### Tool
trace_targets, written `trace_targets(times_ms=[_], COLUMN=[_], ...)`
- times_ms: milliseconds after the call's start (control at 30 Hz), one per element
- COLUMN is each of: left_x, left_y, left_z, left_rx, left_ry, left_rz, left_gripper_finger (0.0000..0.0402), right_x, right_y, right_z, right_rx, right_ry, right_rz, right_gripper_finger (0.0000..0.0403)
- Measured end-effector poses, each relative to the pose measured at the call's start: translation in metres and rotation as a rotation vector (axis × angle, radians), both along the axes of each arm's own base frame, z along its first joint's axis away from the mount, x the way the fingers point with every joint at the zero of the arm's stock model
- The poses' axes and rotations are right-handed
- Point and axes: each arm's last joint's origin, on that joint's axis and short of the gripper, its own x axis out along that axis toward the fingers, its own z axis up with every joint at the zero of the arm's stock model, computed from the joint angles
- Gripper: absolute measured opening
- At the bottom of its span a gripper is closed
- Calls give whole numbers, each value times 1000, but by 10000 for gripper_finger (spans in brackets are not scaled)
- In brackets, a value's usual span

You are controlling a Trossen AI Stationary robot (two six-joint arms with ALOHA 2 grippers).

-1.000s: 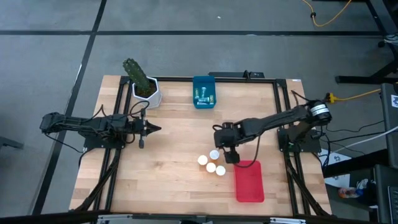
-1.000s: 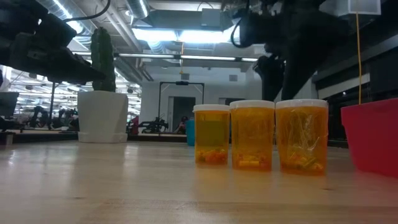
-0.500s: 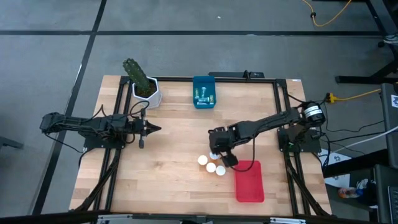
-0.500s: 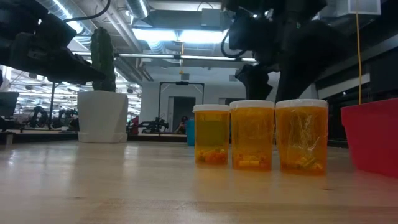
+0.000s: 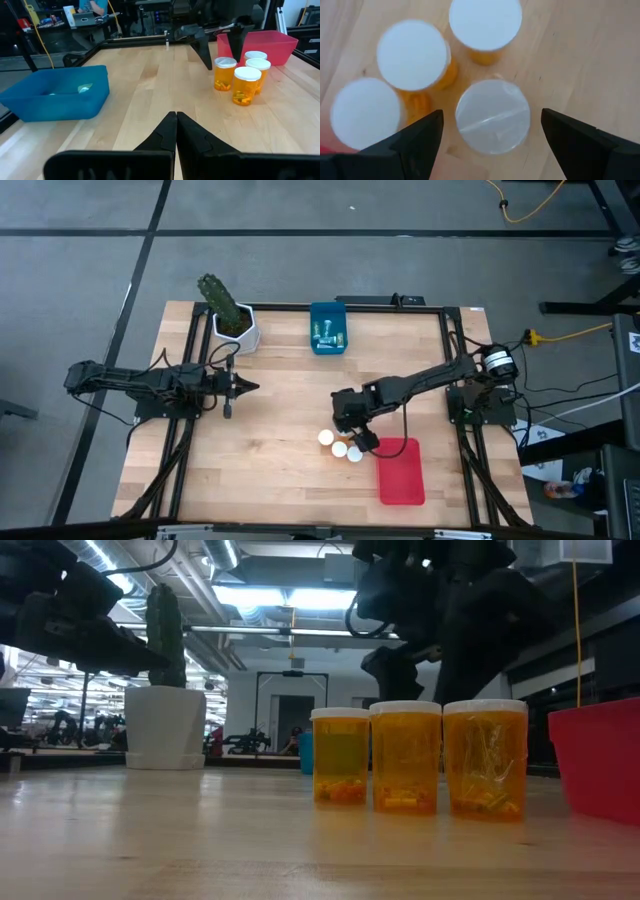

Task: Pick and place medicine bottles into bin by pill shape (circle, oval)
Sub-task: Put the large orange pill bottle into the red bin

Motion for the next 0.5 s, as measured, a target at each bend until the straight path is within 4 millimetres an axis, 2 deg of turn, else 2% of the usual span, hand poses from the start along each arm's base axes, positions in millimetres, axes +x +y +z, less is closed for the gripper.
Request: trace_targets(times_ms=[300, 500], left_x=[0, 0], left_y=[0, 0], left_z=[0, 0], left_rx=[-1, -1], left_ry=[0, 0], left_rz=[-4, -4], left_gripper_finger=[0, 0], right_x=[3, 3], right_y=[0, 0], right_z=[1, 1], right_rx=[-17, -16], right_ry=[-33, -34], right_rz=[-12, -15], right_gripper_finger=[334, 298])
